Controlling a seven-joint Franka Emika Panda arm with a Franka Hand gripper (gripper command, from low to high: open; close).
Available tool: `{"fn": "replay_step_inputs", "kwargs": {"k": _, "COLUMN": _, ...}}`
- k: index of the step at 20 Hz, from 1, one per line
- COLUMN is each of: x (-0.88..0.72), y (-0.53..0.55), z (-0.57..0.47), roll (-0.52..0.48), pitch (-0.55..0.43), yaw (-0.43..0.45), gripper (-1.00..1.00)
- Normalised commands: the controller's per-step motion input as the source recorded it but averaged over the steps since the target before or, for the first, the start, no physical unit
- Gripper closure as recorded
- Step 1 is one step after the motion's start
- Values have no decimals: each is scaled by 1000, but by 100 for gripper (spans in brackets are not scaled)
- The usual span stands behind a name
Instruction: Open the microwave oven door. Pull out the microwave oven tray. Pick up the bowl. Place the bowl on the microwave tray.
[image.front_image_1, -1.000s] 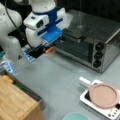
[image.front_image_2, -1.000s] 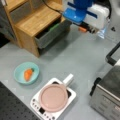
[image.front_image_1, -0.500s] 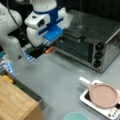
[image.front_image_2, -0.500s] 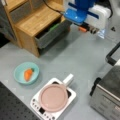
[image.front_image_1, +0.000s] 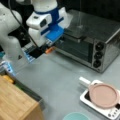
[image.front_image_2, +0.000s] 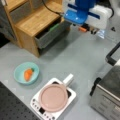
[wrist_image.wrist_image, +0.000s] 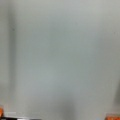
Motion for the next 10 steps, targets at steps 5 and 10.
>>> {"fn": "replay_step_inputs", "kwargs": {"k": 5, "x": -153, "y": 171, "z": 17, "roll": 263, "pitch": 74, "yaw": -2, "gripper": -100}}
{"fn": "replay_step_inputs", "kwargs": {"k": 10, "x": -165, "y": 239, "z": 8, "roll": 229, "pitch": 40, "yaw": 31, "gripper": -100}}
